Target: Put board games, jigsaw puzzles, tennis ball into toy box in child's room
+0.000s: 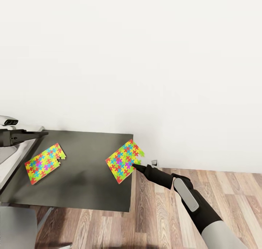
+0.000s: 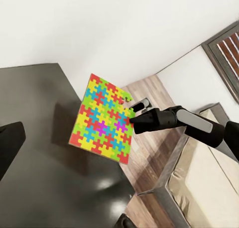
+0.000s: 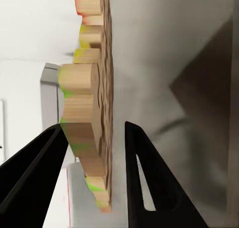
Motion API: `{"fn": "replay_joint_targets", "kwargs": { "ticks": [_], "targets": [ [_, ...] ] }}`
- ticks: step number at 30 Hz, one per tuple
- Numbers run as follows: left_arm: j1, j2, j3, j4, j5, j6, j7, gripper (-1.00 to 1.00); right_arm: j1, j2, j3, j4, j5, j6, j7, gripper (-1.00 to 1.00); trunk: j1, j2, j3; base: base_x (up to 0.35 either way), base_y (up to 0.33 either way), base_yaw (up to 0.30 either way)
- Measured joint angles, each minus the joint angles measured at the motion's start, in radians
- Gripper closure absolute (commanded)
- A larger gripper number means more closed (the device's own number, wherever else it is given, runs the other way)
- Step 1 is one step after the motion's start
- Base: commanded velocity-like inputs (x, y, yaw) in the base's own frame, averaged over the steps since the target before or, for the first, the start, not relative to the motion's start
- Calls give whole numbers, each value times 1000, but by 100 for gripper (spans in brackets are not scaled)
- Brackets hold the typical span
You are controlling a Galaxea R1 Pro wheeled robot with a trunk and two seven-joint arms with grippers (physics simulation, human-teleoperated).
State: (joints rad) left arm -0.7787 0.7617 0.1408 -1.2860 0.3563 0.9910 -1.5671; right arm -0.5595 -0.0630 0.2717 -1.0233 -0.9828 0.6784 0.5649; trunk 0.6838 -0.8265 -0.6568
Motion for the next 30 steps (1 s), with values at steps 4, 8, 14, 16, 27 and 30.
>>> {"fn": "replay_joint_targets", "kwargs": {
  "ticks": [4,8,14,16,27,30],
  "targets": [
    [0,0,-1,-2,0,0,0,-100,1,-1,0,-8,0,2,15,100,-15,28,13,0,0,0],
    [0,1,0,-2,0,0,0,-100,-1,-5,0,-39,-2,2,49,100,-31,56,30,0,0,0],
    [0,29,-3,-3,0,17,0,-100,82,-59,-1,-171,4,-4,146,100,-54,98,58,0,0,0],
    [0,34,-4,-3,0,21,0,-100,112,-78,-1,-217,5,-5,169,100,-61,112,67,0,0,0],
    [0,37,-58,-3,-1,38,0,-100,302,-139,-3,-353,7,-116,338,100,-104,189,120,0,0,0],
    [0,37,-70,-4,-2,39,0,-100,322,-146,-3,-355,8,-131,381,100,-115,210,134,0,0,0]
  ]
}}
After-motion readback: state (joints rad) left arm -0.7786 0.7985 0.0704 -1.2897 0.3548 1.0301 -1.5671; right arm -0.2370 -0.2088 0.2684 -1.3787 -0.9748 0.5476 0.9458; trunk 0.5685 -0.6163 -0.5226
